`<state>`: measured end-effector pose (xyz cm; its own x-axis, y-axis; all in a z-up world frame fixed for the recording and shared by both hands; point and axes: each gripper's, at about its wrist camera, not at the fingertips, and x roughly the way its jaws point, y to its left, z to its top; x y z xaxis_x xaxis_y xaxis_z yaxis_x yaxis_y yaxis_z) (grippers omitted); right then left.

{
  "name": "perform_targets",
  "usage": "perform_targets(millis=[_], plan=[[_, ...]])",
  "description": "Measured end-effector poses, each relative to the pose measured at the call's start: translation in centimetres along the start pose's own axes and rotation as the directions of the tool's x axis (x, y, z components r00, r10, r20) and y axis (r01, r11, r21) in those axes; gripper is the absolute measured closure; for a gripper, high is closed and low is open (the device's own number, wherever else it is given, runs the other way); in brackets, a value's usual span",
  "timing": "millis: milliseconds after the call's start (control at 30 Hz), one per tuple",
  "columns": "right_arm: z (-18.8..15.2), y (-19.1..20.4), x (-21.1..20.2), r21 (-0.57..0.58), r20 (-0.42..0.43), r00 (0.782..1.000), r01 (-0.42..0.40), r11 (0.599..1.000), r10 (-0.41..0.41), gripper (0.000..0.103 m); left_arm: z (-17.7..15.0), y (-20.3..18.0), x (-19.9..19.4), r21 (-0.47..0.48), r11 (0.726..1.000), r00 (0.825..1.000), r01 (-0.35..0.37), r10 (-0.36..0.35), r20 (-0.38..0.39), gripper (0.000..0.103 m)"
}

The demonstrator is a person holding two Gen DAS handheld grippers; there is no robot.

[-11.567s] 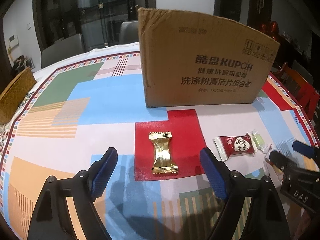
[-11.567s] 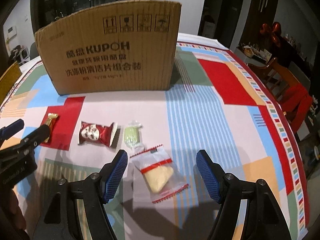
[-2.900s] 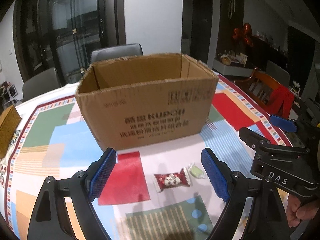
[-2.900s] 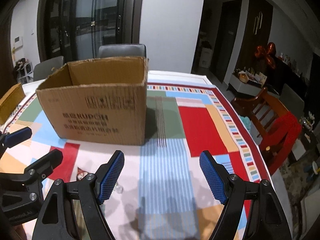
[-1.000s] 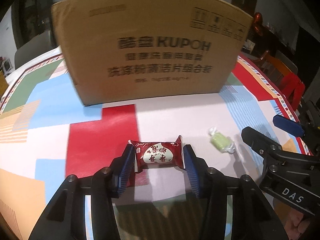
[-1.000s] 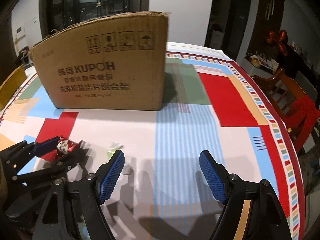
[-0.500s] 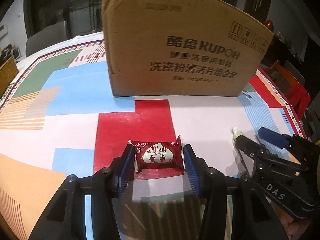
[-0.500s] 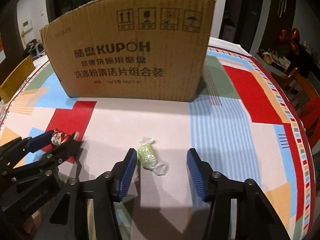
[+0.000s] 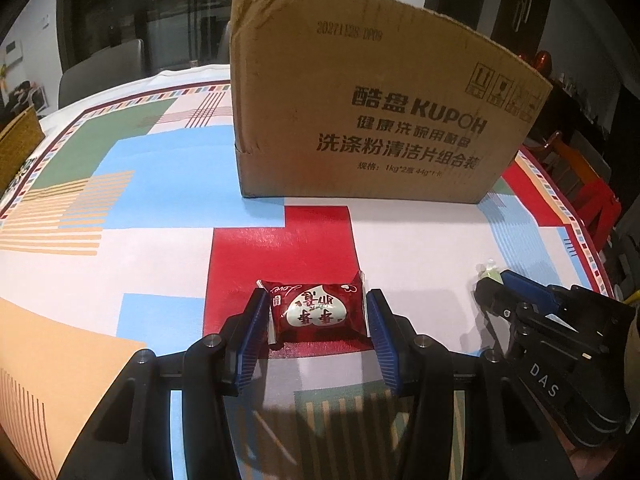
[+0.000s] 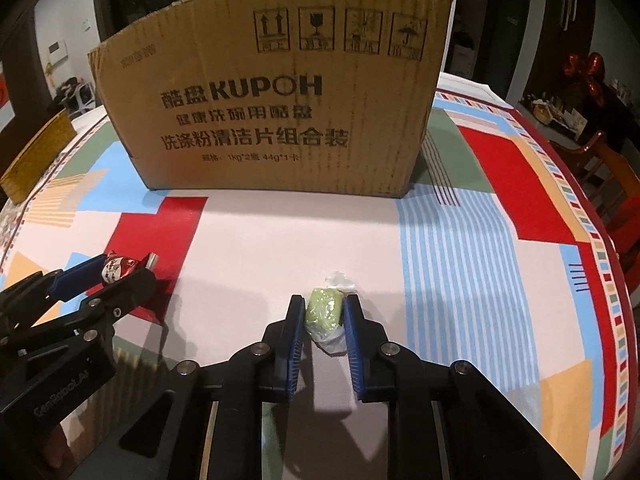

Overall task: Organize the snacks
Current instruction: 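Carry the red candy and green candy over the box with both tools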

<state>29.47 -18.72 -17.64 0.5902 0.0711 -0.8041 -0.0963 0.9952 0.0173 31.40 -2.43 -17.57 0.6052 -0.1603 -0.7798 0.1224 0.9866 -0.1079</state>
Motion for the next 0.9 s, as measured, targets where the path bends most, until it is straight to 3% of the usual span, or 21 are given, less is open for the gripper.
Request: perform_targets(millis=[333, 900], plan=[[0.5, 0.5, -3.0, 0.018, 0.040, 0.999, 0.006, 1.000, -0.007, 0.082, 1.0, -0.3, -2.2, -0.001, 1.000, 0.999, 0.005, -0.005, 0.041, 0.054], [4.7, 0.0, -7.8, 0.037, 0.162, 0.987, -0.022, 0.999, 0.016, 0.082, 4.6, -1.5, -6.6, 0.022, 1.000, 0.990, 0.009, -0.012, 0.138, 0.054]])
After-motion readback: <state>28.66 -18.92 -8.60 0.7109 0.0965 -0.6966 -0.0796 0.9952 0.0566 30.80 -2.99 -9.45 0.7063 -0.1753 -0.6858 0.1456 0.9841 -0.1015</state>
